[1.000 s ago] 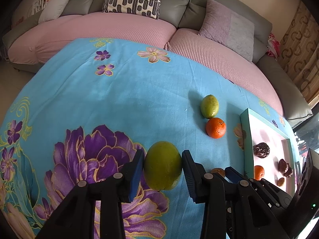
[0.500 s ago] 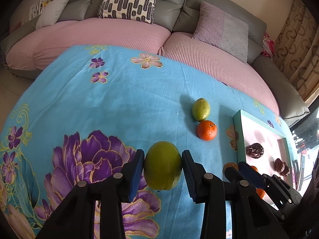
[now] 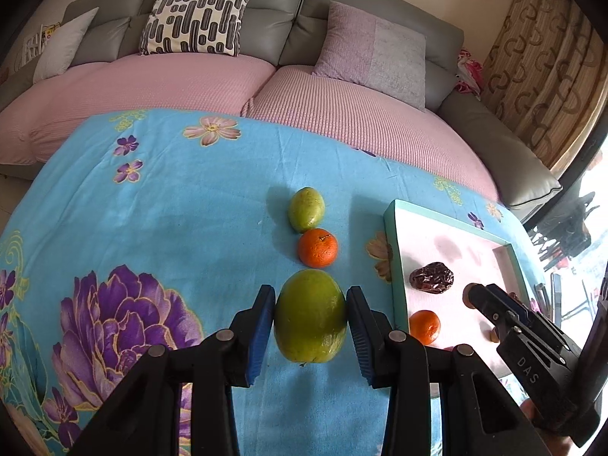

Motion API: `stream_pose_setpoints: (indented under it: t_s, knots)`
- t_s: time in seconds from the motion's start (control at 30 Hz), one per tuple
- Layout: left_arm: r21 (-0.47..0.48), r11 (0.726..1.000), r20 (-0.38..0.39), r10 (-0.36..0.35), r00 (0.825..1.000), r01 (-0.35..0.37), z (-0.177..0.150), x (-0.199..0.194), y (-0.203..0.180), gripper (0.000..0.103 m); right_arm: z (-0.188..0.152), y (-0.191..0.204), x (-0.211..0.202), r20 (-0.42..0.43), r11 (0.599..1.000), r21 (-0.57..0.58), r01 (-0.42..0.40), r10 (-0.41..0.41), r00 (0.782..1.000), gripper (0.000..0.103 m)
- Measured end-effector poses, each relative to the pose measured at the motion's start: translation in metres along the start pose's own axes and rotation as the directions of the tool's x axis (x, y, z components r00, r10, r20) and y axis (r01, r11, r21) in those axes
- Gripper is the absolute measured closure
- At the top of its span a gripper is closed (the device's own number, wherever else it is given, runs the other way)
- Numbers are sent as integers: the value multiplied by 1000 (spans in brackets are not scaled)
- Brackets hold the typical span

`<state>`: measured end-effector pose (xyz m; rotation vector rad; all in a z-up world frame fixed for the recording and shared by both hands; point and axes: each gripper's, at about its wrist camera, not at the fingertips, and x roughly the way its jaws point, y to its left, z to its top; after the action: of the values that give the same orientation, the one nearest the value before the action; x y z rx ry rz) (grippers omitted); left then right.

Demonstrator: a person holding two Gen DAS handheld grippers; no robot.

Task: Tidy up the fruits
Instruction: 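Carry the mango and kiwi over the white tray with both tools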

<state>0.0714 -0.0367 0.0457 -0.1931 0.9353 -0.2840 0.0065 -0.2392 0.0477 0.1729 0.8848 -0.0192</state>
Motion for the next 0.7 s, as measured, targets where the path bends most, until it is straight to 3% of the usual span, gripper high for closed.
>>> stream_pose_setpoints:
  t_s: [0.33, 0.7]
  knots:
    - [158, 979, -53, -125, 991, 132, -6, 21, -79, 62, 4, -71, -25, 56, 980, 172, 99, -110, 992, 77]
    - [206, 969, -26, -134, 991, 136, 27, 62, -112, 62, 16, -101, -11, 78, 966, 234, 110, -132, 988, 77]
